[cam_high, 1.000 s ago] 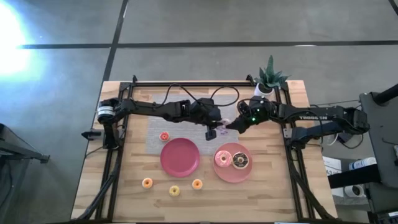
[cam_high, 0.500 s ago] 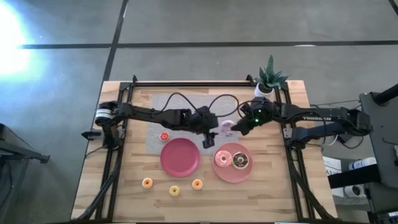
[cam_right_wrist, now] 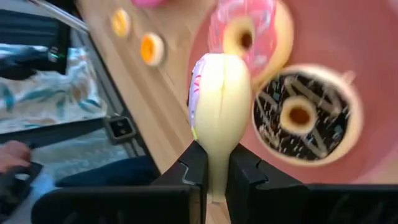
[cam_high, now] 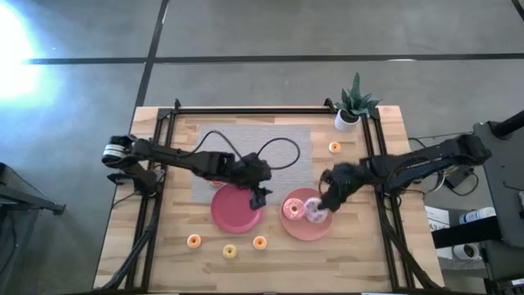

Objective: Pick & Place donuts
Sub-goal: Put the purple big donut on the light pink plate

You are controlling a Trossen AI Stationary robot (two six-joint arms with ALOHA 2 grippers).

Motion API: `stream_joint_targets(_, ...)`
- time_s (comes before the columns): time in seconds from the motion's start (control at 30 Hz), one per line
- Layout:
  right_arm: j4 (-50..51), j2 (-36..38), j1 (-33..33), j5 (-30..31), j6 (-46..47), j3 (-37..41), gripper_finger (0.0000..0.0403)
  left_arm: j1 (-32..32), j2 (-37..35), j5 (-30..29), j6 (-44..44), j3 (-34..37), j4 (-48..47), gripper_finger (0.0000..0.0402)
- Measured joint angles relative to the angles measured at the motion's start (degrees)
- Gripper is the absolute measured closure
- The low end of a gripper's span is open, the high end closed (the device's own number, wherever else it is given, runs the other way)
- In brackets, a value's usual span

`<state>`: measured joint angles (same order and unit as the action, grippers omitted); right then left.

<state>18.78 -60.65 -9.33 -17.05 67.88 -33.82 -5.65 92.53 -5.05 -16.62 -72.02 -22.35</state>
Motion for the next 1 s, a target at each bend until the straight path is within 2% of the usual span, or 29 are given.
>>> stream_joint_targets(0.2, -3.9, -6.6, -7.5, 5.5, 5.5, 0.1, 0.038, -6.9, -4.5, -0.2, -10.2, 8.0, 5.4, 0.02)
stream_joint_targets(0.37, -11.6, -12.7, -8.9, 5.6, 6.5, 0.1, 0.038, -11.6, -8.1, -3.0, -16.9, 14.3, 13.2, 0.02)
stream_joint_targets(0.6, -14.4, -20.2, -8.9, 4.2, 6.7, -0.3, 0.0377, -13.9, -13.0, -4.0, -23.7, 18.6, 13.7, 0.02)
stream_joint_targets(0.77, -14.7, -21.7, -8.9, 1.0, 6.5, -0.3, 0.0344, -14.3, -14.8, -4.1, -24.6, 18.8, 14.0, 0.02)
stream_joint_targets(1.0, -10.6, -20.2, -8.5, -2.5, 8.2, -0.5, 0.0271, -13.2, -15.0, -4.3, -25.7, 18.8, 13.7, 0.02)
